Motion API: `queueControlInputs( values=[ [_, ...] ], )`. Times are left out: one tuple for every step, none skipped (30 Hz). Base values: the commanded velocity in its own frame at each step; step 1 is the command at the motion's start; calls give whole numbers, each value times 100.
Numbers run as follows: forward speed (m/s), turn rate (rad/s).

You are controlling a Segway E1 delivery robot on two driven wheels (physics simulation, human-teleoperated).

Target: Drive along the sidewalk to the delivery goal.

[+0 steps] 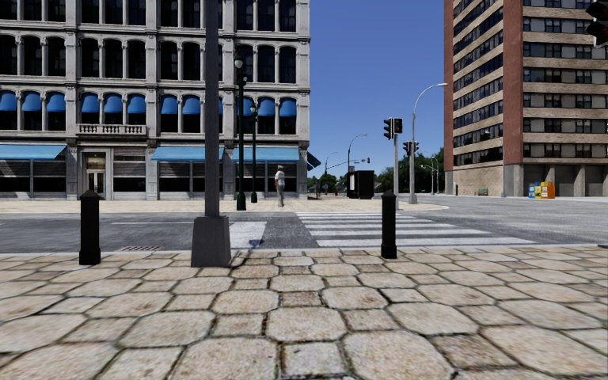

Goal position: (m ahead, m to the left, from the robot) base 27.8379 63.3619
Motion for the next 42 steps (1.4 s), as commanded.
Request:
queueControlInputs(
  values=[
    [0, 0],
    [0, 0],
    [0, 0],
    [0, 0],
    [0, 0],
    [0, 0],
    [0, 0],
    [0, 0],
    [0, 0],
    [0, 0],
    [0, 0],
    [0, 0],
    [0, 0],
    [0, 0],
    [0, 0],
    [0, 0],
    [0, 0],
    [0, 0],
    [0, 0],
    [0, 0],
    [0, 0],
    [0, 0],
    [0, 0],
    [0, 0],
    [0, 0],
    [0, 0],
    [0, 0],
    [0, 0],
    [0, 0],
    [0, 0],
    [0, -6],
    [0, -14],
    [0, -21],
    [0, -21],
    [5, -27],
    [17, -38],
    [23, -48],
    [24, -55],
    [24, -55],
    [25, -57],
    [25, -57],
    [26, -57]
  ],
)
